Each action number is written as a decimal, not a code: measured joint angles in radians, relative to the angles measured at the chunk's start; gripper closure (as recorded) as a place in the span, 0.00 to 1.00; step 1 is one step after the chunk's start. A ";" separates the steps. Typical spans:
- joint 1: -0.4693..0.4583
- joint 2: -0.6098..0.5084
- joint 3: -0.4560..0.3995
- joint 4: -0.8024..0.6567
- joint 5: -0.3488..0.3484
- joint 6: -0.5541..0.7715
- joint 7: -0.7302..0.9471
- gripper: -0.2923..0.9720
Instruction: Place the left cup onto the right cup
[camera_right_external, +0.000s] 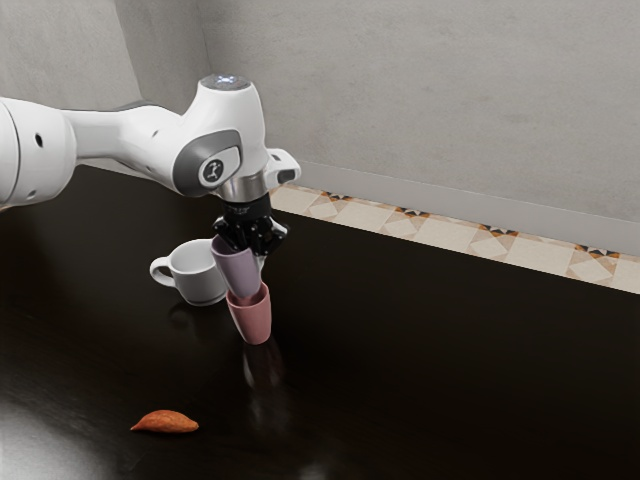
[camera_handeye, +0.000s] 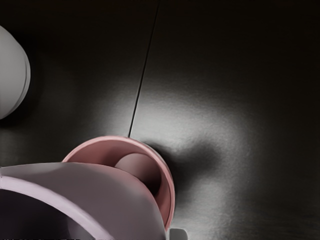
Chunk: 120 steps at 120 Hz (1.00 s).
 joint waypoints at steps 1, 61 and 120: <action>0.000 0.000 0.000 0.000 0.000 0.000 0.000 0.85; 0.001 0.054 0.012 0.013 0.001 0.019 0.008 0.85; 0.000 0.095 0.011 0.025 0.011 0.040 0.016 0.70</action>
